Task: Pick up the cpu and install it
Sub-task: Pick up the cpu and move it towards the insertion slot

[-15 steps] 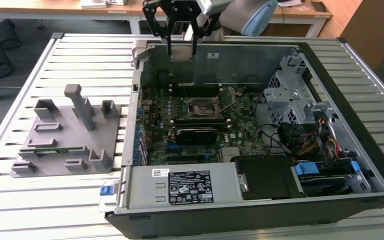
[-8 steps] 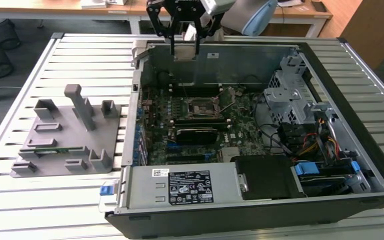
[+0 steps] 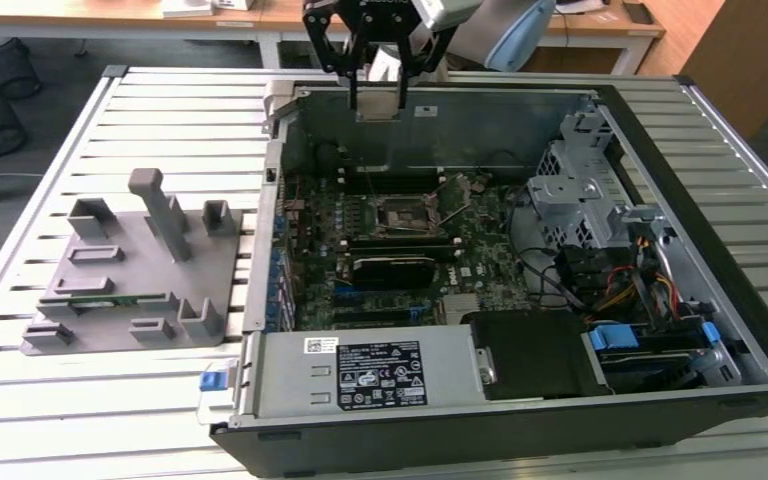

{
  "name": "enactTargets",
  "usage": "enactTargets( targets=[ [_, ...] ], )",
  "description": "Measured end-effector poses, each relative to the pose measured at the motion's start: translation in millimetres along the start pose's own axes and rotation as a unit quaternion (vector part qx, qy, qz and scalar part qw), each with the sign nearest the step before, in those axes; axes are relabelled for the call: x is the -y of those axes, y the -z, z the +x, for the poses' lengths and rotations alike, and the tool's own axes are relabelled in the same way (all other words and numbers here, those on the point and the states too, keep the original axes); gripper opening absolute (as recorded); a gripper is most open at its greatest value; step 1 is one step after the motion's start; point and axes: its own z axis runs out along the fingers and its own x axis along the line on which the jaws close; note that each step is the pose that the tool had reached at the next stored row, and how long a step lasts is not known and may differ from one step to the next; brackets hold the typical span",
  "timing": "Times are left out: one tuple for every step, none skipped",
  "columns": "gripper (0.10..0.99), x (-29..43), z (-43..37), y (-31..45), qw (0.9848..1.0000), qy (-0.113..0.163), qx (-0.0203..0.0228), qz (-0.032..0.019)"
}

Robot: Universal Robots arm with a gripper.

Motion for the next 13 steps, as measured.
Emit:
enactTargets(
  targets=[
    [0.533,0.0,-0.7,0.0,1.0,0.0,0.0,0.0],
    [0.533,0.0,-1.7,0.0,1.0,0.0,0.0,0.0],
    [0.533,0.0,-2.8,0.0,1.0,0.0,0.0,0.0],
    [0.533,0.0,-4.0,-0.1,1.0,0.0,0.0,0.0],
    [0.533,0.1,-5.1,-0.1,1.0,0.0,0.0,0.0],
    [0.533,0.1,-6.0,0.0,1.0,0.0,0.0,0.0],
    [0.533,0.1,-7.0,0.0,1.0,0.0,0.0,0.0],
    [0.533,0.1,-8.1,0.0,1.0,0.0,0.0,0.0],
    [0.533,0.1,-9.1,0.0,1.0,0.0,0.0,0.0],
    [0.533,0.2,-10.1,0.0,1.0,0.0,0.0,0.0],
    [0.533,0.1,-11.1,-0.1,1.0,0.0,0.0,0.0],
    [0.533,0.2,-12.0,0.0,1.0,0.0,0.0,0.0],
    [0.533,0.2,-13.0,0.0,1.0,0.0,0.0,-0.0001]
  ],
)
